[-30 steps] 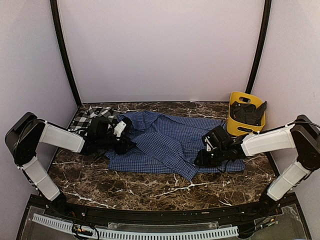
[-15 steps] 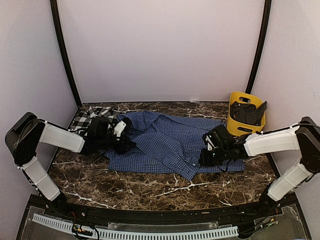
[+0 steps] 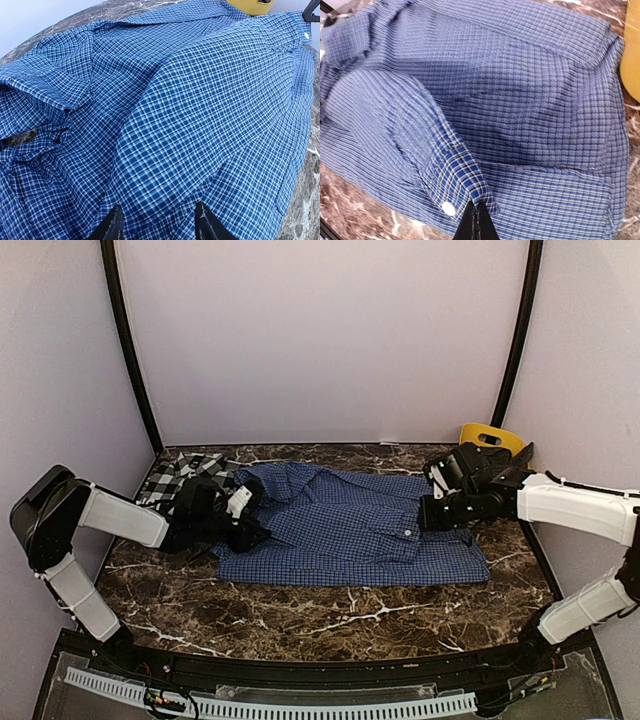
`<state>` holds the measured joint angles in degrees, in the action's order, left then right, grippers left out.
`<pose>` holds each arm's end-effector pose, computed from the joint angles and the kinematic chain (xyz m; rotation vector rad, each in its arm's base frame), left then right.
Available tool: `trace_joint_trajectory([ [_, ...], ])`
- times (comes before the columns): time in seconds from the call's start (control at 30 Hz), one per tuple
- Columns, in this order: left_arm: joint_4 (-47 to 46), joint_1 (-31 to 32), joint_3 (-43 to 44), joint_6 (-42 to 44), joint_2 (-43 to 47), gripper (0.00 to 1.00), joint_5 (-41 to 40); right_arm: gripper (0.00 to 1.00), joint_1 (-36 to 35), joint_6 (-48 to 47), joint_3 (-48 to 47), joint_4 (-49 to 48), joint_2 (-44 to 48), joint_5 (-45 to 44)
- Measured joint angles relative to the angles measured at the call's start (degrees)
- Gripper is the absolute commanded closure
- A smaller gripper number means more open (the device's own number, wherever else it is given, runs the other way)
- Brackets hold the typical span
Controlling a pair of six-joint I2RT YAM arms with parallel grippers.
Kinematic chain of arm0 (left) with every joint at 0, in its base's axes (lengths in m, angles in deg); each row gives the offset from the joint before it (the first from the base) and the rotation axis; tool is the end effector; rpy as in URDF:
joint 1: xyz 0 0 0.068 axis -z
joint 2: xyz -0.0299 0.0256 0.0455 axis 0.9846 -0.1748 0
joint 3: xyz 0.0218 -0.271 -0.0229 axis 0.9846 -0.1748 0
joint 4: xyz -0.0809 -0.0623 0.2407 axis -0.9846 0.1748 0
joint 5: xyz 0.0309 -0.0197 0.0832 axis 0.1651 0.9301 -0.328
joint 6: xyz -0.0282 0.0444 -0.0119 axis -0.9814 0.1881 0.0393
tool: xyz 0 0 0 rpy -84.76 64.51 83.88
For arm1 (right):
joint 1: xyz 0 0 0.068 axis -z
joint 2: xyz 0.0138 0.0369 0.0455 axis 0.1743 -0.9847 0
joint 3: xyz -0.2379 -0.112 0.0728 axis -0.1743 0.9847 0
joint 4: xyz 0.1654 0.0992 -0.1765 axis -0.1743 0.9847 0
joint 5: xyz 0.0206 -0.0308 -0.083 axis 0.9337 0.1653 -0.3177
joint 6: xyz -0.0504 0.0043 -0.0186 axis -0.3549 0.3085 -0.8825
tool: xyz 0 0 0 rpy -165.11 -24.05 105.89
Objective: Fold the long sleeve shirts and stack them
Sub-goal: Fold the sleeve of the 1/3-folded shirt.
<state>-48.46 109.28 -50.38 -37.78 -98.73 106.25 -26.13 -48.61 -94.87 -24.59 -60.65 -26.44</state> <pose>0.2725 -0.1663 0.1556 0.8566 1.9297 -0.5679 0.2264 0.1617 0.2423 -0.1192 2.4722 0.3965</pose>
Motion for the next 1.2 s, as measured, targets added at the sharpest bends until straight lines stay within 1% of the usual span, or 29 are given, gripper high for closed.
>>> trace_joint_trajectory([
  [0.1,0.0,0.02,-0.31,0.59,0.28,0.51,1.6,1.0,1.77,-1.81,-0.02,2.99,-0.48,-0.17],
  [0.2,-0.02,0.02,-1.03,0.98,1.27,0.47,3.43,1.0,4.17,-3.34,0.0,5.44,-1.49,-0.15],
  [0.33,-0.79,0.02,-1.73,1.25,2.25,0.45,5.46,1.0,6.82,-4.87,0.0,7.32,-2.67,-0.17],
  [0.47,-1.68,0.02,-2.14,1.18,2.51,0.45,5.99,1.0,8.48,-6.1,0.0,7.04,-4.39,0.35],
  [0.53,-2.23,0.02,-2.34,1.16,2.62,0.45,5.75,0.98,9.11,-6.34,-0.09,5.64,-6.23,1.68],
  [0.63,-3.13,0.02,-2.91,1.11,2.93,0.45,4.9,0.9,9.62,-6.45,-1.11,3.52,-9.9,3.58],
  [0.67,-3.26,0.02,-3.04,1.09,2.99,0.45,4.59,0.86,9.75,-6.45,-1.84,2.64,-11.34,4.17],
  [0.8,-3.54,0.02,-3.13,0.9,3.04,0.45,3.8,0.62,10.23,-6.16,-4.94,-0.98,-15.85,6.21],
  [0.9,-3.87,0.0,-3.17,0.7,3.04,0.45,3.17,0.52,10.36,-4.9,-5.01,-3.63,-15.96,7.45],
  [0.97,-4.22,0.02,-3.23,0.63,3.13,0.45,2.84,0.49,10.36,-3.54,-3.89,-6.03,-15.12,8.39],
  [1.07,-4.48,0.02,-3.5,0.42,3.72,0.45,2.25,0.46,10.36,-1.25,0.31,-8.96,-12.11,9.51],
  [1.2,-4.94,0.0,-3.63,0.02,4.24,0.45,1.86,0.47,10.36,1.84,6.84,-11.26,-7.45,10.43],
])
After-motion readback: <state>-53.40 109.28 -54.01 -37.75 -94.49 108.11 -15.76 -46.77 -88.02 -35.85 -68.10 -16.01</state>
